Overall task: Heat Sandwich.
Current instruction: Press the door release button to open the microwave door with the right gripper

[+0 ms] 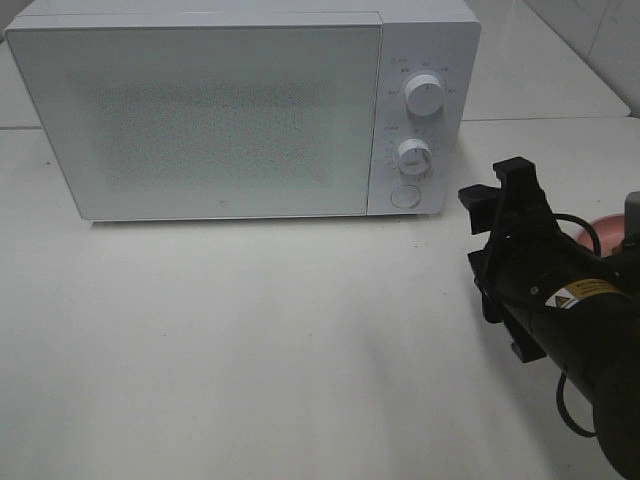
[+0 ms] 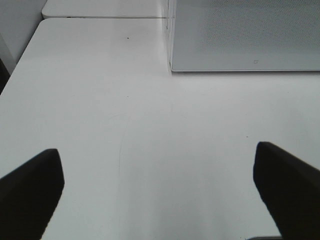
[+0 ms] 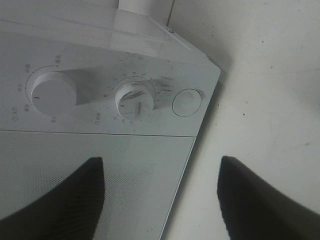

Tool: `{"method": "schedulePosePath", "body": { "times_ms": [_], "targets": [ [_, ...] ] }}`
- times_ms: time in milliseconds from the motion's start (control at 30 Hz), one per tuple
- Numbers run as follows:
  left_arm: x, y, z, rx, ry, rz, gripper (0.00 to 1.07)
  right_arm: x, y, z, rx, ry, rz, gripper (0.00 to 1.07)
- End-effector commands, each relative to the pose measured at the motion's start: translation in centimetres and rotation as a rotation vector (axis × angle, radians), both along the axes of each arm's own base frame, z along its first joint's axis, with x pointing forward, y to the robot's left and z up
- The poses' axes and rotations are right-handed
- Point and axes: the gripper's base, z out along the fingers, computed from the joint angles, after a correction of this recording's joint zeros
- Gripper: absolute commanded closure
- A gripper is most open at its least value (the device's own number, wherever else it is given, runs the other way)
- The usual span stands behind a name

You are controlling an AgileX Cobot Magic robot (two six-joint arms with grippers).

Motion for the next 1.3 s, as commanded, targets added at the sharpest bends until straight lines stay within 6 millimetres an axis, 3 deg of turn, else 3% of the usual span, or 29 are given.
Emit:
{"method": "schedulePosePath", "body": {
  "times_ms": [33,67,133,167,233,333,733,1300],
  "targets": [
    [-0.3,0.0,-0.1,-0.003,-0.028,0.001,0.09,0.0,0.3,-0.1,0.077,0.028,-0.011,0.59],
    [-0.3,0.0,-0.1,-0.003,-0.028,0.001,0.09,0.0,0.3,-0.1,0.077,0.028,-0.011,0.59],
    [-0.3,0.0,-0.1,-0.003,-0.028,0.001,0.09,0.0,0.3,-0.1,0.098,0.030,-0.019,0.69],
    [-0.3,0.0,-0.1,-0.003,-0.028,0.001,0.09,0.0,0.3,-0.1,0.121,0.033,-0.027,0.80],
    [-0.3,0.0,-0.1,-0.003,-0.028,0.001,0.09,0.0,0.3,-0.1,0.126,0.034,-0.029,0.86],
    [-0.3,0.0,-0.1,-0.003,-0.028,0.001,0.09,0.0,0.3,-0.1,0.139,0.036,-0.034,1.07],
    [-0.3,0.0,-0.1,-0.003,-0.028,0.001,0.09,0.2,0.5,0.0,0.164,0.036,-0.041,1.07],
    [-0.3,0.0,-0.1,-0.002,-0.028,0.000,0.09,5.2,2.5,-1.8,0.182,0.115,-0.034,1.07]
  ]
}}
